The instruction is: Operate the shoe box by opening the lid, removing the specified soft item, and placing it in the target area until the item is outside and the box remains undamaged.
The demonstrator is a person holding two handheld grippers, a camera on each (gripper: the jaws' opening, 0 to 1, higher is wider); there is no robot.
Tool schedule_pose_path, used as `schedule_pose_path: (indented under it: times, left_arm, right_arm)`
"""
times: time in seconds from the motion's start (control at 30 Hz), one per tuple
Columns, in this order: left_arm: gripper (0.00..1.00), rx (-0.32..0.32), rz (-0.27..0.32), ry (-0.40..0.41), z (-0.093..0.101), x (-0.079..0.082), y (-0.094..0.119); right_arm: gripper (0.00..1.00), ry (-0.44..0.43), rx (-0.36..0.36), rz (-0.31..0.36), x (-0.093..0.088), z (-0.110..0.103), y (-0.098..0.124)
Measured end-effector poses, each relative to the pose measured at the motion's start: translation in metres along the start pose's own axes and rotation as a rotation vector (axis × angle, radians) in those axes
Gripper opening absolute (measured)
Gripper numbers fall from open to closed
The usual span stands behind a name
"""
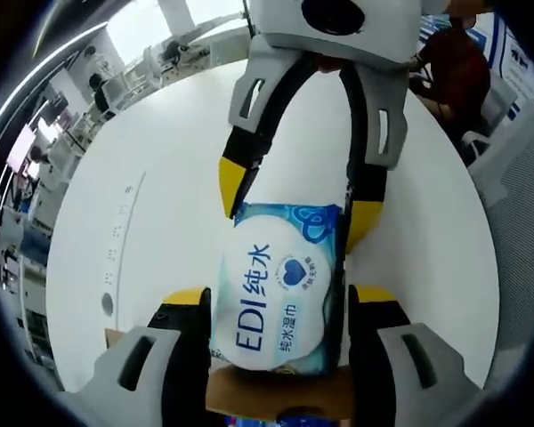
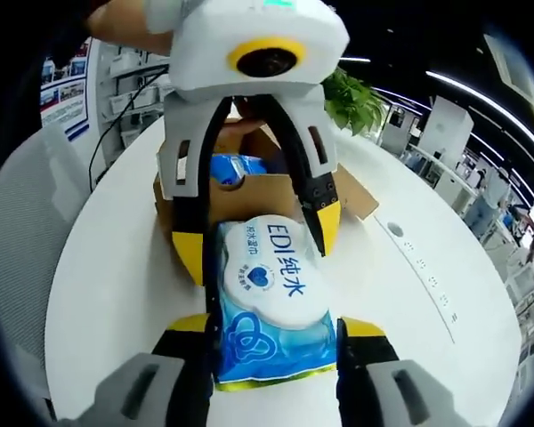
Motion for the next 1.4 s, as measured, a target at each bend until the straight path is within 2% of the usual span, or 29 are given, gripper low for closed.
schedule_pose_path:
  times: [0.1,0.37,0.73,0.93,1.07,1.23,1.4]
  left_arm:
    - [0.63,0.005,0.022,0.015,0.003,0.002,0.008]
    - [0.63,0.033,0.035,0.016,0.007,0.003,0.025]
    - [0.63,0.073,0.057,0.035,0.013,-0.001,0.05]
    - [0.62,0.077,0.082,0.056,0.014,-0.004,0.068]
    - [0.61,0.104,0.09,0.054,0.014,-0.007,0.08]
    - [0.59,0.139,0.11,0.069,0.015,-0.016,0.097]
    - [0.57,0.179,0.128,0.1,0.013,-0.03,0.113]
  right_arm:
    - [0.52,-0.014,-0.008,0.009,0.004,-0.001,0.007]
    - [0.53,0.005,-0.026,0.007,0.015,-0.004,0.022]
    - [0.53,0.036,-0.055,0.025,0.039,-0.007,0.035]
    - [0.53,0.057,-0.053,0.034,0.053,-0.008,0.036]
    - [0.53,0.06,-0.051,0.057,0.066,-0.01,0.035]
    - [0.49,0.069,-0.066,0.076,0.086,-0.011,0.029]
    - [0.48,0.086,-0.047,0.079,0.102,-0.015,0.021]
Point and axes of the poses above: the point that each gripper's makers call its tool centre point, and the gripper's own axes: y roughly backward along the fingers, z roughly to its right, x roughly out of its top, the point moved 10 cm from there along y, roughly backward along the fingers, and after that the axes turned 2 degrees about -x, right-handed, at the moved point
